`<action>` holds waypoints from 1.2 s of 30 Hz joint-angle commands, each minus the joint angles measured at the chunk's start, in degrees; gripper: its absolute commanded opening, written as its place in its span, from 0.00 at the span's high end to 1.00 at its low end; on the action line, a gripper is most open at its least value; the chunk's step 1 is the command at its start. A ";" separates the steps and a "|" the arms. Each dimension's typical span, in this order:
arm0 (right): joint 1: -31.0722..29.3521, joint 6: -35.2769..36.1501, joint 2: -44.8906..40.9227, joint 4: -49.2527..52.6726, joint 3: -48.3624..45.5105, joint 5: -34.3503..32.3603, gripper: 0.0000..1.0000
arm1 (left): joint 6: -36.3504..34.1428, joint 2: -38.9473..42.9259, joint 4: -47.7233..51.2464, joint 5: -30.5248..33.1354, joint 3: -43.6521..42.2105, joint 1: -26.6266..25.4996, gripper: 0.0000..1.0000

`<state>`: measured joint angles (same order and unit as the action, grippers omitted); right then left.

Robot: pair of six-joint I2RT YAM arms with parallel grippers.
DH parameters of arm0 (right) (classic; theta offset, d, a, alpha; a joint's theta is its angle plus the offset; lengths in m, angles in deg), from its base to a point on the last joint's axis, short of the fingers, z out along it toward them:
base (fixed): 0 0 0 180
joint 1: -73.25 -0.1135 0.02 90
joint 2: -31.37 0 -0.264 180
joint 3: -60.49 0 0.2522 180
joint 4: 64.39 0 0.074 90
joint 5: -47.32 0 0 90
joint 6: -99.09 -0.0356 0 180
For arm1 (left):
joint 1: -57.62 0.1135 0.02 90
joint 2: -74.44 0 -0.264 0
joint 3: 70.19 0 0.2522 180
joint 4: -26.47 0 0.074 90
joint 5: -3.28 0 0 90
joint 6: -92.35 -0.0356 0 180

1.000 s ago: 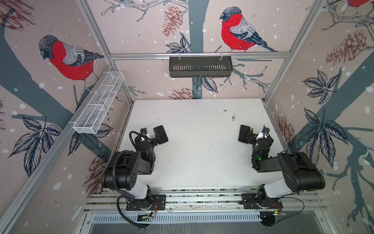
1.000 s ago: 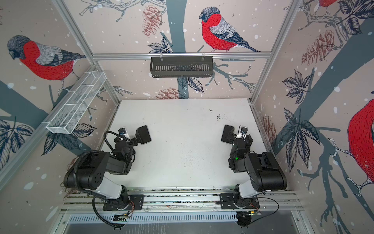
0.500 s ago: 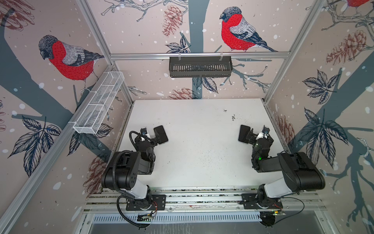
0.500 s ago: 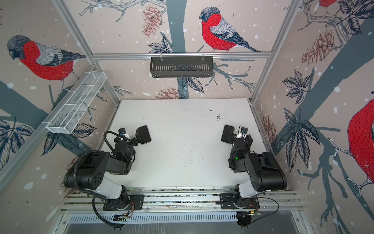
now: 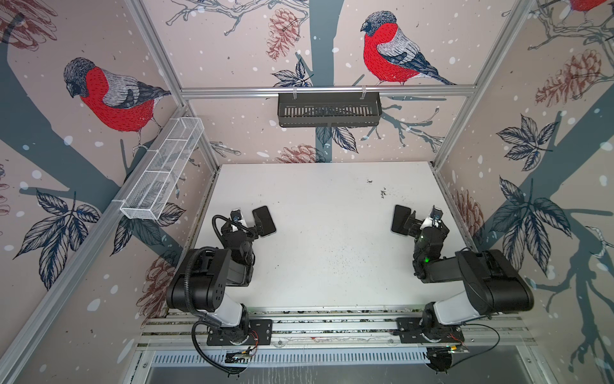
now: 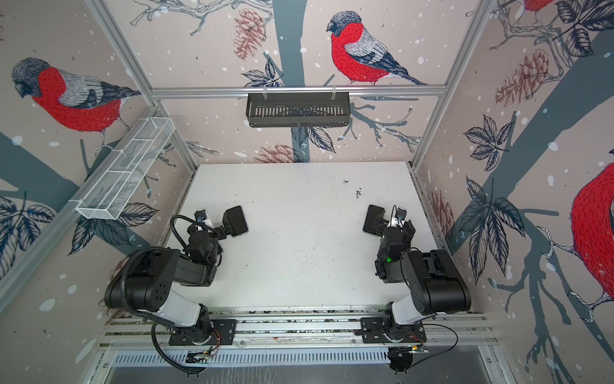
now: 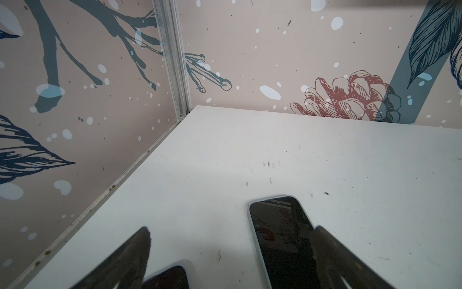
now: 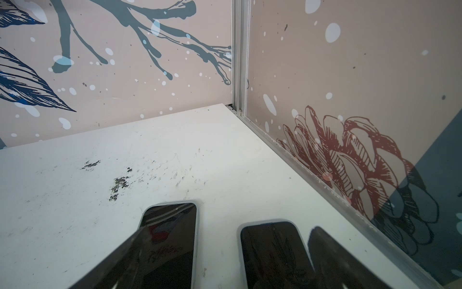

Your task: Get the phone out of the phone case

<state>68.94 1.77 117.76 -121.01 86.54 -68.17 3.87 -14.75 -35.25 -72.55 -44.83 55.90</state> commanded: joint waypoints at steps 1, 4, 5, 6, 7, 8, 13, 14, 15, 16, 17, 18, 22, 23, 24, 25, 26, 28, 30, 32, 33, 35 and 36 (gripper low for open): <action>0.00 -0.05 -0.30 -1.03 0.01 -0.57 0.00 | 0.34 0.07 -2.63 0.42 0.03 0.05 0.01; -0.08 0.02 -0.34 -1.28 -0.14 -0.61 0.00 | 0.30 0.15 -2.65 0.37 0.00 -0.01 0.01; -0.71 0.21 -0.46 -1.63 -0.33 -2.40 0.00 | -0.12 0.39 -2.90 -0.78 -0.14 0.01 0.01; -1.74 1.25 -0.77 -2.04 -0.55 -2.90 0.00 | -1.25 1.78 -1.27 -1.97 0.05 -0.44 0.01; -2.58 1.91 -0.83 -3.48 -1.08 -3.91 0.00 | -2.87 3.93 1.46 -1.91 0.66 -1.57 0.01; -2.83 2.67 -0.87 -6.00 -2.21 -3.98 0.00 | -5.08 7.09 5.14 0.41 1.35 -3.86 0.01; -2.95 3.11 -2.87 -3.95 -2.04 -3.39 0.00 | -1.77 25.42 20.42 4.72 2.32 -11.16 0.01; -4.38 5.49 -3.84 -4.52 -1.07 -8.01 0.00 | -0.09 29.33 23.79 4.20 2.61 -12.15 0.01; -7.32 6.09 -7.10 4.35 2.46 -14.84 0.00 | 1.83 33.00 27.45 6.15 3.12 -14.14 0.01; -8.97 6.50 -10.67 14.05 6.20 -15.57 0.00 | 2.33 35.79 29.76 6.81 3.75 -16.04 0.01; -10.00 6.12 -13.26 20.56 9.71 -15.44 0.00 | 2.93 38.46 32.59 6.82 4.50 -18.17 0.01; -10.94 3.39 -16.03 27.97 12.99 -15.52 0.00 | 4.68 40.66 36.09 7.17 6.13 -20.26 0.01; -14.95 -6.98 -24.61 53.85 23.14 -12.75 0.00 | 12.80 44.64 52.95 4.91 15.66 -25.68 0.01; -15.80 -8.83 -26.31 58.64 25.15 -10.60 0.00 | 14.27 44.64 57.79 3.61 18.85 -26.91 0.01; -16.20 -9.43 -27.61 62.37 26.61 -8.12 0.00 | 15.53 44.09 63.08 3.32 22.24 -28.21 0.01; -16.62 -11.07 -28.45 66.61 28.14 -7.34 0.00 | 16.95 43.44 67.38 3.28 25.08 -29.23 0.01; -16.57 -13.33 -29.31 71.46 29.82 -5.59 0.00 | 17.48 42.42 71.75 2.54 28.06 -30.12 0.01; -16.20 -16.31 -30.12 80.23 32.61 -3.38 0.00 | 17.63 40.01 79.05 1.06 32.93 -31.68 0.01; -14.73 -18.11 -30.01 87.44 34.84 0.45 0.00 | 17.13 36.85 86.10 -0.54 37.60 -32.53 0.01; -12.96 -18.29 -28.53 91.96 36.07 3.11 0.00 | 16.25 34.22 91.22 -1.41 41.12 -33.15 0.01; -11.57 -18.10 -27.38 93.49 36.45 4.67 0.00 | 15.65 33.25 92.97 -1.57 42.46 -33.56 0.01; -7.31 -17.73 -24.77 94.99 36.35 10.89 0.00 | 14.63 32.29 94.88 -2.26 44.10 -33.79 0.01; -4.79 -17.33 -23.49 94.58 35.77 15.11 0.00 | 14.36 32.00 95.64 -2.10 44.59 -33.79 0.01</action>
<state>60.63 -14.53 92.14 -34.53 122.52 -63.12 18.82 17.95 51.67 -73.47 -2.06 22.33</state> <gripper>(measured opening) 0.996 0.986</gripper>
